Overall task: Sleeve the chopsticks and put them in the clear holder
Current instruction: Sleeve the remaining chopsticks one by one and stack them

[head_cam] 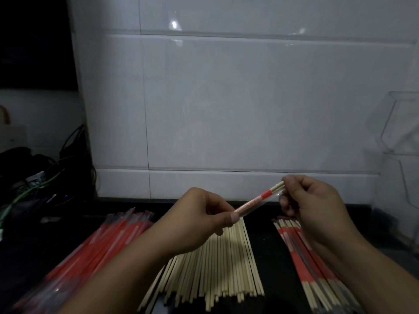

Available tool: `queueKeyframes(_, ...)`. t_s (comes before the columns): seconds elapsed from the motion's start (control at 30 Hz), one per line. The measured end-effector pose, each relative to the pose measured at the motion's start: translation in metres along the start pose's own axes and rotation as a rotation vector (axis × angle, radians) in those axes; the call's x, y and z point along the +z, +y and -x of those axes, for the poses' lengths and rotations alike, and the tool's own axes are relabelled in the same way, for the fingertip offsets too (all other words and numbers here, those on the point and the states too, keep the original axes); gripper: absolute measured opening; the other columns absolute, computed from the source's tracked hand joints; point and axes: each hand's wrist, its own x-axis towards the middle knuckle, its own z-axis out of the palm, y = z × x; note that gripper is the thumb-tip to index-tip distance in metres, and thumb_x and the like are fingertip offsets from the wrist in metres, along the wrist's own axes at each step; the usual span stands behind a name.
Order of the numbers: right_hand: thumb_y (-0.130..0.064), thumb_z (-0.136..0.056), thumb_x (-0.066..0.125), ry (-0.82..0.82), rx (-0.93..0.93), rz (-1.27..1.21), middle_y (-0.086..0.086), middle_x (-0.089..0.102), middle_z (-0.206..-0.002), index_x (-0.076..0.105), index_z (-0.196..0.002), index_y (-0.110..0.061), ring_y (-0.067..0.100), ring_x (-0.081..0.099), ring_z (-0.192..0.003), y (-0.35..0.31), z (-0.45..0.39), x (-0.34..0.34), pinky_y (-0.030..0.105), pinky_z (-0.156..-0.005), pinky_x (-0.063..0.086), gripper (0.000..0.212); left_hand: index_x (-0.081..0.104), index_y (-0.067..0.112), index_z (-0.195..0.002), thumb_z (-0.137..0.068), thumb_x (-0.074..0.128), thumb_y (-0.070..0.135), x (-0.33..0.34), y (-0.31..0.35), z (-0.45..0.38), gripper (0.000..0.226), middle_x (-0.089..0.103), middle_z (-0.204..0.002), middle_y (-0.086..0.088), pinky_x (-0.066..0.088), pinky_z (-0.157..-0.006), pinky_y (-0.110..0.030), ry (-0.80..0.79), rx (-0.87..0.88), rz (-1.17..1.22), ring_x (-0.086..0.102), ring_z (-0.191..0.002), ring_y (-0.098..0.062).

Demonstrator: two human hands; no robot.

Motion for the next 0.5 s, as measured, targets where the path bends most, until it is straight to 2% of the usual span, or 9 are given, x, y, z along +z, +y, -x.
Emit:
queueKeyframes(0.1,-0.017,-0.100,0.050,0.027,-0.029,0.017,0.004,0.056,-0.053,0.062,-0.082,-0.007,0.013,0.041,-0.045,0.001,-0.001,-0.001,0.024,-0.045,0.036,0.024,0.076,0.031,-0.090,-0.090,0.069,0.034,0.002,-0.003,0.000,0.008,0.067,-0.068,0.022,0.042,-0.053,-0.007,0.018,-0.017,-0.062,0.060,-0.064,0.009)
queueKeyframes(0.23,-0.022,-0.097,0.056,0.060,-0.004,-0.052,0.004,0.059,-0.058,0.068,-0.088,-0.009,0.016,0.045,-0.052,0.000,-0.001,-0.001,0.026,-0.049,0.039,0.020,0.076,0.030,-0.090,-0.091,0.068,0.034,0.002,-0.003,0.000,0.009,0.070,-0.074,0.013,0.049,-0.058,-0.012,0.029,-0.020,-0.079,0.063,-0.068,0.004)
queueKeyframes(0.3,-0.029,-0.094,0.060,0.041,0.059,-0.162,0.004,0.067,-0.070,0.071,-0.095,-0.012,0.017,0.053,-0.058,-0.002,0.001,0.002,0.028,-0.052,0.041,0.020,0.075,0.029,-0.088,-0.090,0.068,0.032,0.003,-0.001,0.000,0.008,0.072,-0.078,0.008,0.055,-0.063,-0.017,0.047,-0.010,-0.024,0.066,-0.072,-0.001)
queueKeyframes(0.4,-0.033,-0.091,0.061,-0.106,0.155,-0.189,0.009,0.072,-0.093,0.072,-0.103,-0.011,0.018,0.061,-0.070,-0.004,0.006,0.008,0.029,-0.054,0.044,0.027,0.076,0.023,-0.085,-0.090,0.069,0.027,0.006,0.001,0.000,0.010,0.072,-0.077,0.003,0.055,-0.063,-0.018,0.058,-0.015,0.142,0.066,-0.067,-0.004)
queueKeyframes(0.5,-0.027,-0.093,0.058,-0.243,0.152,-0.025,0.010,0.071,-0.083,0.076,-0.094,-0.011,0.017,0.058,-0.070,0.002,0.015,0.013,0.027,-0.054,0.043,0.025,0.077,0.021,-0.087,-0.091,0.068,0.027,0.011,0.003,0.000,0.011,0.073,-0.077,0.004,0.052,-0.063,-0.016,0.022,-0.051,0.204,0.066,-0.067,-0.003)
